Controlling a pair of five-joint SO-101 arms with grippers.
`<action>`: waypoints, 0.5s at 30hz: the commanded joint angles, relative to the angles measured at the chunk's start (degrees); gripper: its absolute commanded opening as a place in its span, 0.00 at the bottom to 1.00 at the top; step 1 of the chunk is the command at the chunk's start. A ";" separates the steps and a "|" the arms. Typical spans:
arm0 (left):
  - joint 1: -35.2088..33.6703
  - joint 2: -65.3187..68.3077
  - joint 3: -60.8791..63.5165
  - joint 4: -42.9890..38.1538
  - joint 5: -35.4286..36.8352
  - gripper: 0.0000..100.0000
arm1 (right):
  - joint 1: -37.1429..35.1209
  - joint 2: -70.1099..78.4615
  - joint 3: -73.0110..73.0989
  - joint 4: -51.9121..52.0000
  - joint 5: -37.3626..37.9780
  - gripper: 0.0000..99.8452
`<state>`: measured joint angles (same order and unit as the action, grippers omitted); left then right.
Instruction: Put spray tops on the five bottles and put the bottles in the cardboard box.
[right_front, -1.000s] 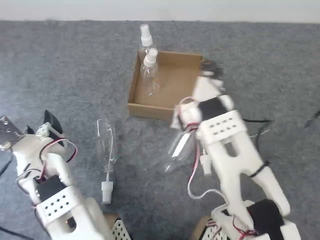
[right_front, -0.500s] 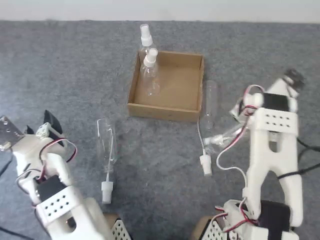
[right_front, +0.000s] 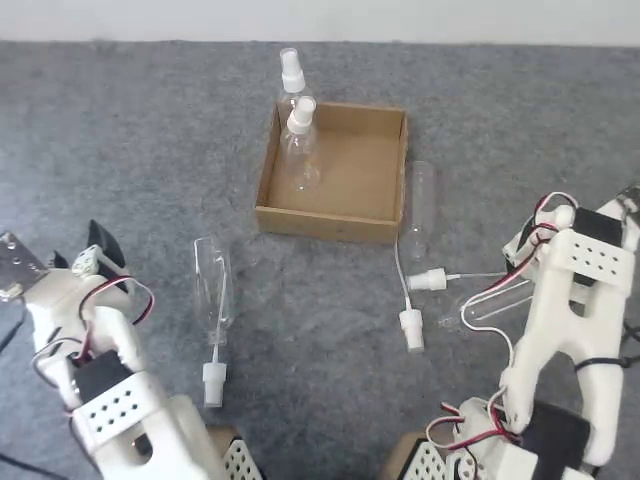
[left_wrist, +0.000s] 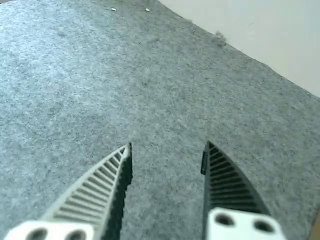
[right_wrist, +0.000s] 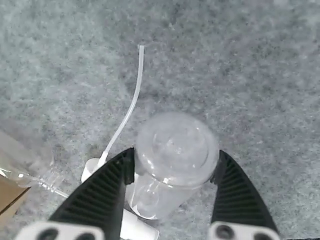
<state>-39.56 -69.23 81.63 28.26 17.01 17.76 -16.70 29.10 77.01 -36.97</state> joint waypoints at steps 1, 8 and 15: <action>0.18 -0.79 -0.66 -1.93 0.35 0.22 | 1.80 -2.59 -0.44 0.31 -0.70 0.17; 0.18 -0.79 -0.57 -1.93 0.35 0.22 | 1.80 -3.30 -0.70 3.38 -0.35 0.35; 0.18 -0.79 -0.57 -1.93 0.35 0.22 | 1.63 -3.38 -1.05 3.47 4.75 0.36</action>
<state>-39.56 -69.23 81.63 28.26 17.01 19.08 -16.70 29.10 79.91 -36.35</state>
